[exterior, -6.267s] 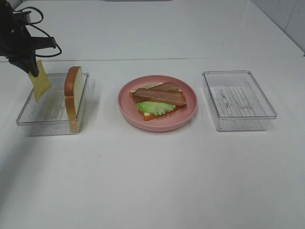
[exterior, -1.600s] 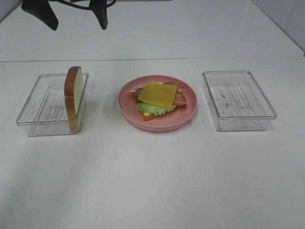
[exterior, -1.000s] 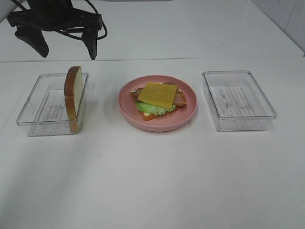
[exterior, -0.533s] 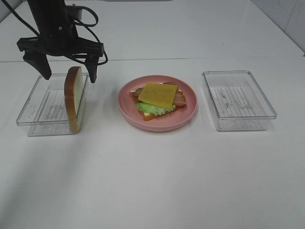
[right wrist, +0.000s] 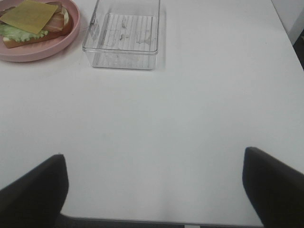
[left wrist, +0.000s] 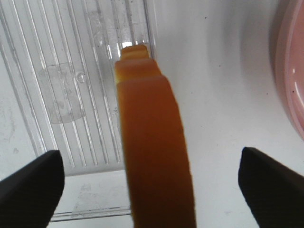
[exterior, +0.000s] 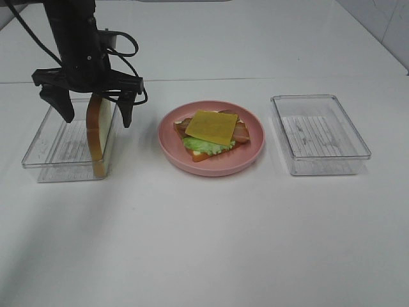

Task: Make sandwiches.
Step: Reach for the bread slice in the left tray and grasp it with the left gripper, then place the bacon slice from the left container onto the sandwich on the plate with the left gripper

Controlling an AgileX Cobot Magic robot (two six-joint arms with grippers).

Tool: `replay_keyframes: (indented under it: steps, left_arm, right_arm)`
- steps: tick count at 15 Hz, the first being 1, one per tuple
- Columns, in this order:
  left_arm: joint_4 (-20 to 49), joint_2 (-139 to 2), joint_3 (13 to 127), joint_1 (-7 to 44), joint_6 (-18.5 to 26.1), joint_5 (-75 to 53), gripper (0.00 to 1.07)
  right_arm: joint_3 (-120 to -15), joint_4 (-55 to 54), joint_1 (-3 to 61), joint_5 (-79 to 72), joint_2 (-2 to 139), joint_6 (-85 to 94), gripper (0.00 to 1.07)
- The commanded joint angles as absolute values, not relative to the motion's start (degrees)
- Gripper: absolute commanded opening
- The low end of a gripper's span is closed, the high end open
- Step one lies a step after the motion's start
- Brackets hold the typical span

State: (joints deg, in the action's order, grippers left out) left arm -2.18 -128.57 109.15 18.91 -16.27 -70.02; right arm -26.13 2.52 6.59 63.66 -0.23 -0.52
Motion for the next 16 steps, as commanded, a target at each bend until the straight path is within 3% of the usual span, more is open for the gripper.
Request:
replay_keyframes:
  steps: [1,3,4,5,16]
  left_arm:
    - [-2.06,-128.92,108.69,18.96,-16.84,-73.34,0.69]
    - [-2.12,-128.92,108.69,18.96,-17.13,-73.85,0.45]
    - [-2.46,-128.92,108.69,18.96,-17.13,-74.77,0.07]
    - [-2.58,-128.92,108.69,18.96,-17.13,-75.06,0.00]
    - [-3.72,-115.28,109.38,18.96,-17.30,-74.43,0.00]
  right_arm:
    - [-25.90,2.75,6.42,63.03,-1.89,0.00,0.97]
    - [-25.90,2.75,6.42,63.03,-1.89,0.00,0.97]
    - [-25.90,2.75,6.42,63.03,-1.89,0.00,0.97]
    - [-25.90,2.75,6.42,63.03,-1.89,0.00,0.97]
    - [-25.90,2.75,6.42,63.03,-1.89,0.00,0.97]
